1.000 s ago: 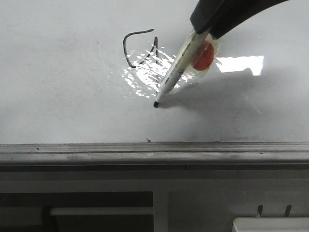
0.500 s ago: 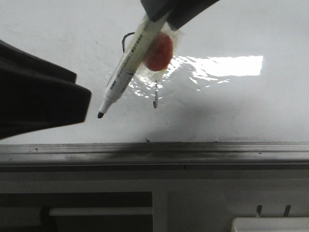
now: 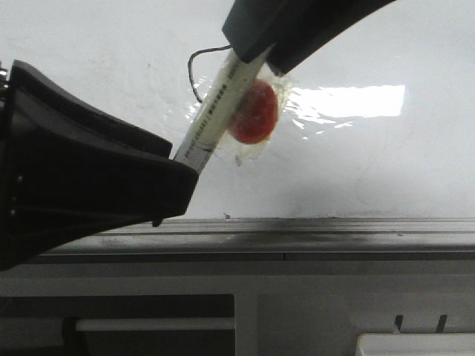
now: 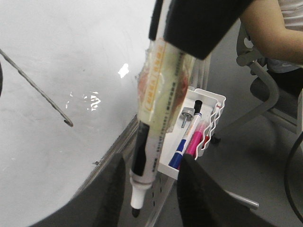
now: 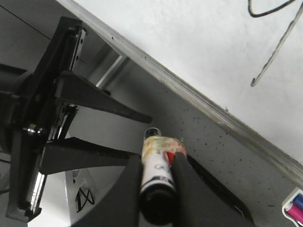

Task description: Write number 9 on whiteboard

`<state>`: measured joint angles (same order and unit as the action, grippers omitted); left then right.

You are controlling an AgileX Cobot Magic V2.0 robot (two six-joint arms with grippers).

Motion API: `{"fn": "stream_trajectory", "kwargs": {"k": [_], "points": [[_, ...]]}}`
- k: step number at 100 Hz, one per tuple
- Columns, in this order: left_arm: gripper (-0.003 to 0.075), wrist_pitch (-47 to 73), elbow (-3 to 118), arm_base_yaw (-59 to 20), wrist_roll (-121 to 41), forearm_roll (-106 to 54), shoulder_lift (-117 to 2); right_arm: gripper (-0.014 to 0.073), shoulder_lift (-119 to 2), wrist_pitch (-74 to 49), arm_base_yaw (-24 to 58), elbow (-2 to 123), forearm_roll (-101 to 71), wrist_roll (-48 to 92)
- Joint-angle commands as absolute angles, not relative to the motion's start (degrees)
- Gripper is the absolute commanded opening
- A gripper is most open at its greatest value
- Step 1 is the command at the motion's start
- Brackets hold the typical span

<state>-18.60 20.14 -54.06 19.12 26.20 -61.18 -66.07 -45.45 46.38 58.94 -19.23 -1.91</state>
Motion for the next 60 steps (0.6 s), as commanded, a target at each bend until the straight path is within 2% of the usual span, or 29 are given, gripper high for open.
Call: {"fn": "stream_trajectory", "kwargs": {"k": [1, 25, 35, 44, 60], "points": [[0.0244, -23.1, 21.9, -54.1, 19.0, 24.9, -60.7, -0.0068, -65.2, -43.0, 46.8, 60.9, -21.3, -1.7], [0.0228, -23.7, 21.9, -54.1, 19.0, 24.9, -60.7, -0.0068, -65.2, -42.4, 48.3, 60.9, -23.0, -1.7], [0.0125, -23.7, 21.9, -54.1, 19.0, 24.9, -60.7, -0.0068, -65.2, -42.3, 48.3, 60.9, -23.2, -1.7], [-0.0016, -23.8, 21.9, -54.1, 19.0, 24.9, -60.7, -0.0068, -65.2, -42.3, 48.3, 60.9, -23.2, -1.7], [-0.0020, -23.9, 21.9, -54.1, 19.0, 24.8, -60.7, -0.0066, -65.2, -42.4, 48.3, 60.9, -22.9, -1.7]]}}
